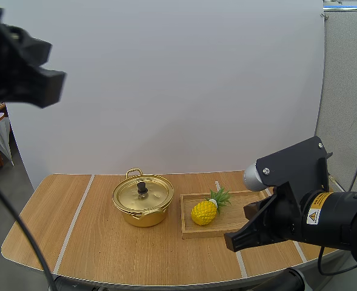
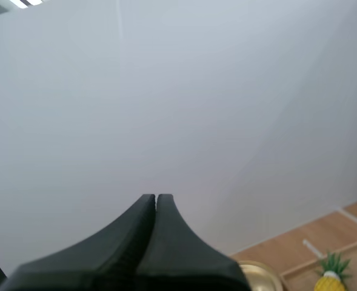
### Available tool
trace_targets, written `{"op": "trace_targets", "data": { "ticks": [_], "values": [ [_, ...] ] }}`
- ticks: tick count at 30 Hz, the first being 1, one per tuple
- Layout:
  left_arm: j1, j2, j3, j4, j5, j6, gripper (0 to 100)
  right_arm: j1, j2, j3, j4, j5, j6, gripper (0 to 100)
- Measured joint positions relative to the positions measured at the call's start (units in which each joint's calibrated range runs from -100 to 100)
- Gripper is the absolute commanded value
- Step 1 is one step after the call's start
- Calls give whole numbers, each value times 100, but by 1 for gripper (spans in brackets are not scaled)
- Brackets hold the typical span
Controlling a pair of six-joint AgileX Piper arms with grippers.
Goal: Open the pot, put the grape inside, and close it
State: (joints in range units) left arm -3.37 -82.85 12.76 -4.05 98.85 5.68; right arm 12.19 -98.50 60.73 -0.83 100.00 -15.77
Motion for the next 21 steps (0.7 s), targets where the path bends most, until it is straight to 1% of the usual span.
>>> {"op": "trace_targets", "data": {
  "ticks": [1, 2, 7, 9, 10, 11, 14, 19, 21],
  "values": [
    [0, -90, 0, 0, -44, -104, 2, -80, 0, 0, 0, 0, 0, 0],
    [0, -274, 0, 0, -242, -380, 2, -161, 0, 0, 0, -144, 0, 0],
    [0, -579, 69, 121, -658, -911, 2, -254, 0, 0, 0, -482, 0, 0],
    [0, -758, 166, 236, -914, -1195, 2, -303, 0, 0, 0, -787, 0, 0],
    [0, -1050, 501, 471, -1459, -1567, 2, -338, 0, 0, 0, -1139, 0, 0],
    [0, -1235, 826, 573, -1724, -1687, 2, -345, 0, 0, 0, -1387, 0, 0],
    [0, -1597, 1588, 688, -2258, -1839, 2, -351, 0, 0, 0, -2028, 0, 0],
    [0, -1665, 1832, 688, -2436, -1872, 2, -353, 0, 0, 0, -2477, 0, 0],
    [0, -1680, 2026, 688, -2545, -1899, 2, -384, 0, 0, 0, -2925, 0, 0]
  ]
}}
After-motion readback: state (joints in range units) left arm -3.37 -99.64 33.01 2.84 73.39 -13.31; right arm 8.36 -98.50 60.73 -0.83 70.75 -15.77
